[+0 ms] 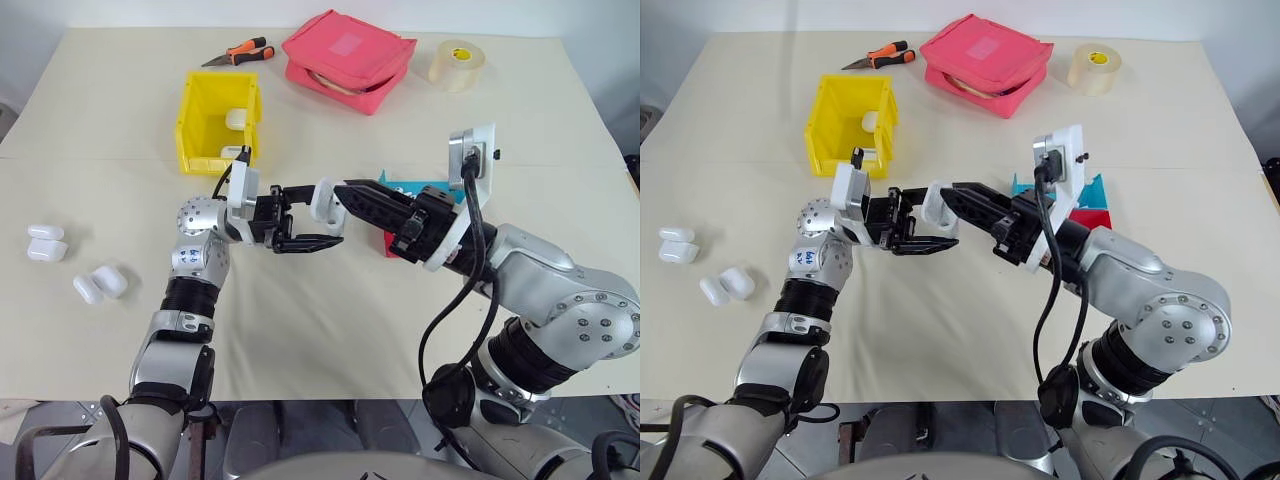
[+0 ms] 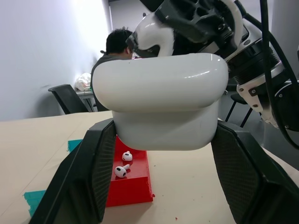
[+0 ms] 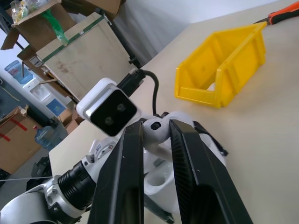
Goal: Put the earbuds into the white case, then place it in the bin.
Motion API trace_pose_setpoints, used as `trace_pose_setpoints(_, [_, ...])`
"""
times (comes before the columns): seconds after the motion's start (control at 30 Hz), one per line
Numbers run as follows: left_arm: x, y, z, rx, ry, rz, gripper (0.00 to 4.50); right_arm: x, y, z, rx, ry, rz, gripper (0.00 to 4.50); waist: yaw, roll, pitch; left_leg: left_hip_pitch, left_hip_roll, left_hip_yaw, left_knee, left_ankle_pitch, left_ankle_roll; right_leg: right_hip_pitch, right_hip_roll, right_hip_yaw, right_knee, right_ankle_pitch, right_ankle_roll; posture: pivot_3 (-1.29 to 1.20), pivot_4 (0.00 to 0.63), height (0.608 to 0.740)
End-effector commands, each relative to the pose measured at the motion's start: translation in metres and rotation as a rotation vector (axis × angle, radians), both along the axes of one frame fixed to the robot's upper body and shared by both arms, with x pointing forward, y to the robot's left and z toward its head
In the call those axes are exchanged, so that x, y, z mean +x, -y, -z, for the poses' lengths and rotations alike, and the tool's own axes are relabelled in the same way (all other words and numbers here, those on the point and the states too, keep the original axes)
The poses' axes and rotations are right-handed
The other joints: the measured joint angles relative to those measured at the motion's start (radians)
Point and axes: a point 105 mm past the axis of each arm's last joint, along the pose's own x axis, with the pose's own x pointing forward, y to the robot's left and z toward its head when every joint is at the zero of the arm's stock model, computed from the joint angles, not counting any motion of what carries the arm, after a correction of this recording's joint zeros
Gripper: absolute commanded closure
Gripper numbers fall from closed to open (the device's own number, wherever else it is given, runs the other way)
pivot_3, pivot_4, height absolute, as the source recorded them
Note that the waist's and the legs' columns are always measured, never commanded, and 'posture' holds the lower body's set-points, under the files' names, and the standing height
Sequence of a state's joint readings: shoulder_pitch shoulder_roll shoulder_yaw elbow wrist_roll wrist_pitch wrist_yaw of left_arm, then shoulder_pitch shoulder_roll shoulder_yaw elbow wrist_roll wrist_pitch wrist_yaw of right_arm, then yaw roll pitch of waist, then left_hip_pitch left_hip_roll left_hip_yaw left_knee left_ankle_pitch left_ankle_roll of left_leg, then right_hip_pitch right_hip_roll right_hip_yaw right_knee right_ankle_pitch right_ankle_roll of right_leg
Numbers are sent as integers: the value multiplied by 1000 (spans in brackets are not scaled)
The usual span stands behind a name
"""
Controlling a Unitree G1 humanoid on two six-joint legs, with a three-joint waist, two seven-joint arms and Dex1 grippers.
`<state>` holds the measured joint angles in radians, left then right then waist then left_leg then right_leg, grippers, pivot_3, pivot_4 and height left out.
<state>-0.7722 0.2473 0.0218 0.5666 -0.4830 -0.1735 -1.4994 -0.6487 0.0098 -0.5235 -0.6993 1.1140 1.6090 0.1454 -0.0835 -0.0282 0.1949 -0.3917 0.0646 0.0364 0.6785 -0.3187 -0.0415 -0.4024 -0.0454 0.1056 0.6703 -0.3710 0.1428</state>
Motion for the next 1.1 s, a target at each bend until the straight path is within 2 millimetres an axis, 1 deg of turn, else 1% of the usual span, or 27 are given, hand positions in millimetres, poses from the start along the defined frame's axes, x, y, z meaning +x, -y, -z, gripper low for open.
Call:
trace_pose_setpoints(0.03, [0, 2, -7, 0, 39, 5, 1763, -6, -2, -2, 7, 8, -23, 4049, 0, 0, 0, 0, 0, 0, 0, 0, 0, 0, 0, 0, 0, 0, 0, 0, 150, 740])
trace_pose_setpoints(0.2, [1, 4, -4, 9, 36, -10, 1763, -10, -4, 1, 0, -9, -50, 4049, 0, 0, 0, 0, 0, 0, 0, 0, 0, 0, 0, 0, -3, 0, 0, 0, 150, 740])
trace_pose_setpoints(0.4, [0, 7, -5, 9, 45, -11, 1763, -15, -3, 14, -35, -78, -57, 4049, 0, 0, 0, -1, 0, 0, 0, 0, 1, 0, -1, 0, -6, 0, 0, 0, 150, 740])
trace_pose_setpoints(0.63, [-8, 7, -10, -28, 73, 34, 1763, -8, 1, 26, -99, -130, -16, 4049, 0, 0, 0, -1, 1, 0, 0, 0, 1, 0, 0, 0, -7, 0, 0, 0, 150, 740])
trace_pose_setpoints(0.73, [-9, 6, -11, -32, 75, 33, 1763, -7, 4, 28, -134, -119, 5, 4049, 2, 0, 0, -2, 1, 0, 0, 0, 1, 0, 0, 0, -8, 0, 0, 0, 150, 740])
trace_pose_setpoints(0.87, [-10, 0, -14, -54, 89, 27, 1763, -3, 17, 36, -210, -96, 83, 4049, 5, 0, 0, -3, 1, 0, 0, -1, 2, 0, 0, 0, -9, 0, 1, 0, 150, 740])
trace_pose_setpoints(0.97, [-9, -3, -16, -70, 97, 20, 1763, 0, 23, 40, -233, -99, 118, 4049, 7, 0, 0, -3, 1, 0, 0, -1, 2, 0, 0, 0, -9, 0, 1, 0, 150, 740])
trace_pose_setpoints(1.1, [-7, -4, -18, -86, 104, 11, 1763, 3, 26, 40, -235, -94, 141, 4049, 6, 0, 0, -3, 1, 0, 1, -1, 2, 0, 0, 0, -9, 1, 1, 0, 150, 740])
